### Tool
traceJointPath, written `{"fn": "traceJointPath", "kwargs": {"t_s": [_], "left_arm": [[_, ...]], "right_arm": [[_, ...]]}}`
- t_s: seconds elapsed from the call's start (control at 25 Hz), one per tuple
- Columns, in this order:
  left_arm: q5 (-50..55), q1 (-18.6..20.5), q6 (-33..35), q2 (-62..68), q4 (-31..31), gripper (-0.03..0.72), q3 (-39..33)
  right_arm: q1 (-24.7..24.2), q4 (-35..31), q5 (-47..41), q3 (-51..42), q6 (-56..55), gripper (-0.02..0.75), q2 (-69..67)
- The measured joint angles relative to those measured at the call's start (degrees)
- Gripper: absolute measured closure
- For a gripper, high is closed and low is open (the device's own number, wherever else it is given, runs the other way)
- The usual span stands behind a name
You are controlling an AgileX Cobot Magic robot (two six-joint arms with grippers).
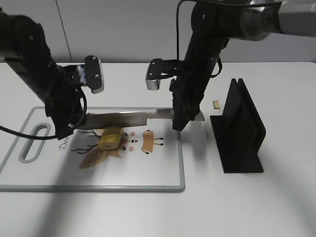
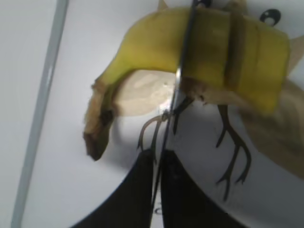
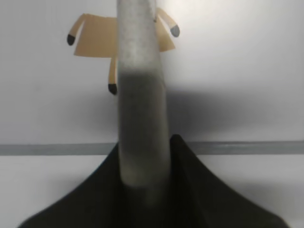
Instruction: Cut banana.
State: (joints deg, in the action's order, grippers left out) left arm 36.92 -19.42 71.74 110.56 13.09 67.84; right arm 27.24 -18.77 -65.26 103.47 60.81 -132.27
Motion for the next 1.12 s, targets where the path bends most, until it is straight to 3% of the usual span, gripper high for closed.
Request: {"fn": "traceJointPath", "kwargs": {"t_s": [0.24,1.12], "left_arm": [[-4.66,0.0,0.58,1.07,1.01,0.68,-2.66],[-4.48,-0.09,0.43,-1.85,1.01,0.682,-4.09]], "right_arm": [[0.01,-0.56,-0.62,0.24,0.0,0.536,-3.3],[0.05,-1.1,-0.48,0.31,-0.38,0.522,-2.78]]}}
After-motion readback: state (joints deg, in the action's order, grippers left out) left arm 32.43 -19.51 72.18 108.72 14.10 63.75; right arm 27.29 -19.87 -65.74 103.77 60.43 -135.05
